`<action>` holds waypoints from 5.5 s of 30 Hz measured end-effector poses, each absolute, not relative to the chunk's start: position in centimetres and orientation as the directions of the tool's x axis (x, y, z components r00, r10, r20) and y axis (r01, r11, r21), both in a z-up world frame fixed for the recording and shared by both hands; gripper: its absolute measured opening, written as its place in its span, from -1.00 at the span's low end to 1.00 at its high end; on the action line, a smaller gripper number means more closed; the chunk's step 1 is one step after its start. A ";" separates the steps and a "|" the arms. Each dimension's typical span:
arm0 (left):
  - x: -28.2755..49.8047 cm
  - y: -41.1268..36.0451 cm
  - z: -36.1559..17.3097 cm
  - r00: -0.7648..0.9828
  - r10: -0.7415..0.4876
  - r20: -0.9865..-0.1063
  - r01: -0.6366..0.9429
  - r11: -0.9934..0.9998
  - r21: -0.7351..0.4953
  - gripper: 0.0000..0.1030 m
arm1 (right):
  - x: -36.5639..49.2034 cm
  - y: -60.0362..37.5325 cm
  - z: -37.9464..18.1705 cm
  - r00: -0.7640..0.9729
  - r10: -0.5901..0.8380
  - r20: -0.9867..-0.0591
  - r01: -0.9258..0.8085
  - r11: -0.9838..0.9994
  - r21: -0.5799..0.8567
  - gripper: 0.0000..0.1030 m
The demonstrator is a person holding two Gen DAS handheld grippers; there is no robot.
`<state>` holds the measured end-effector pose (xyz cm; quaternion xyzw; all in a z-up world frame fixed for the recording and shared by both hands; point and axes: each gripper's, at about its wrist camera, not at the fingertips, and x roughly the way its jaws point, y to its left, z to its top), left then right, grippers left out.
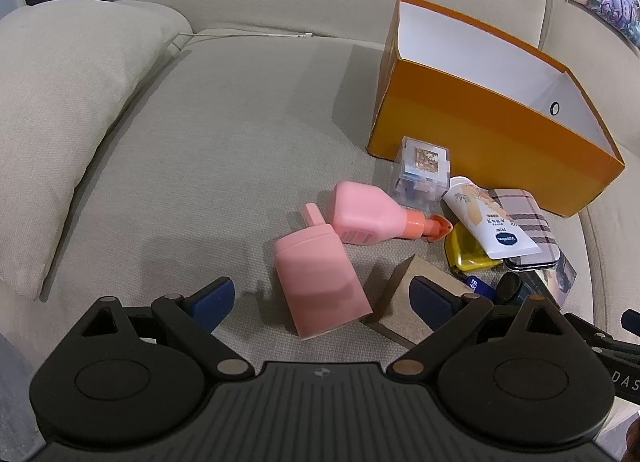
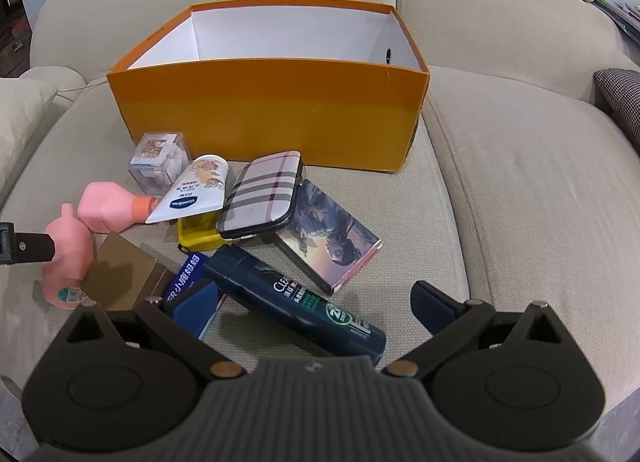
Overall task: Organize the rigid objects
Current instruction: 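Move both tools toward the pile of items beside the orange box, then grasp the pink bottle with the left tool while the right tool grasps the blue shampoo bottle, then lower both held bottles into the orange box and open both tools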
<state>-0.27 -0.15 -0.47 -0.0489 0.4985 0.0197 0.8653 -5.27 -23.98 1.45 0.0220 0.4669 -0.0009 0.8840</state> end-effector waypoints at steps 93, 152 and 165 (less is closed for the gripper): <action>2.3 7.0 -4.9 0.375 -0.139 -0.916 -0.242 0.940 -0.242 0.22 | -5.3 -28.5 -1.4 0.419 0.380 -0.825 -0.205 0.924 0.322 -0.30; 26.2 -12.6 -2.9 0.182 -0.093 -0.979 -0.003 0.995 -0.095 0.27 | 21.4 -26.4 -1.2 0.452 0.028 -0.892 0.121 0.988 0.092 -0.29; 25.0 -10.0 2.8 0.260 -0.172 -0.950 -0.019 0.983 -0.183 0.57 | 18.7 -26.6 2.6 0.553 0.040 -0.832 0.087 0.991 0.105 0.07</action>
